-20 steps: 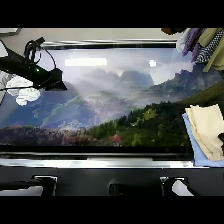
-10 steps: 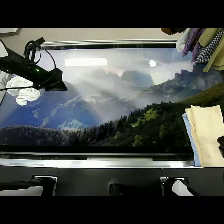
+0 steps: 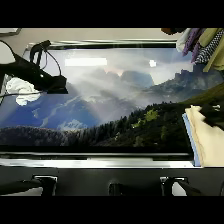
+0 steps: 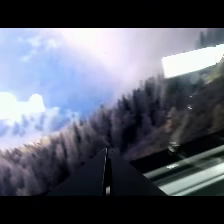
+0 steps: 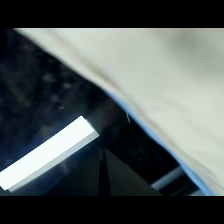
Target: Fold the clothes and pants, and hang the long-sleeved shirts on hangers.
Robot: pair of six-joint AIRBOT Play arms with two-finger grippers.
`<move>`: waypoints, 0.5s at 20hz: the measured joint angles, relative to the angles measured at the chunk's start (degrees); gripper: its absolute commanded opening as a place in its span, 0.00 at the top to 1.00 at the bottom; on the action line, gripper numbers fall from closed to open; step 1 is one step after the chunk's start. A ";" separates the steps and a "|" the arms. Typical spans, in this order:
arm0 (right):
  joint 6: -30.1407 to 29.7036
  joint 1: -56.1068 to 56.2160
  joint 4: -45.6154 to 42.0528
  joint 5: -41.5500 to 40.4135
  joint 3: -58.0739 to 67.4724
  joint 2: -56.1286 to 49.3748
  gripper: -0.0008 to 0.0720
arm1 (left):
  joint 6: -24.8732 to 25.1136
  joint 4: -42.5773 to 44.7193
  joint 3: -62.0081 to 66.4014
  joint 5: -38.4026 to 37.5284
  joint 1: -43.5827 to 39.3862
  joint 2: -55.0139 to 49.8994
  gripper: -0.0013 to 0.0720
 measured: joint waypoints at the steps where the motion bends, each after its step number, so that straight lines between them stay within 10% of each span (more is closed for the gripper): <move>1: -1.79 4.37 1.60 -0.79 0.11 0.26 0.95 | 0.55 0.90 -2.58 1.84 -0.79 1.77 0.96; 10: -8.02 30.82 2.82 -3.21 0.44 0.85 0.95 | 2.25 5.25 -20.96 10.84 -2.97 13.51 0.96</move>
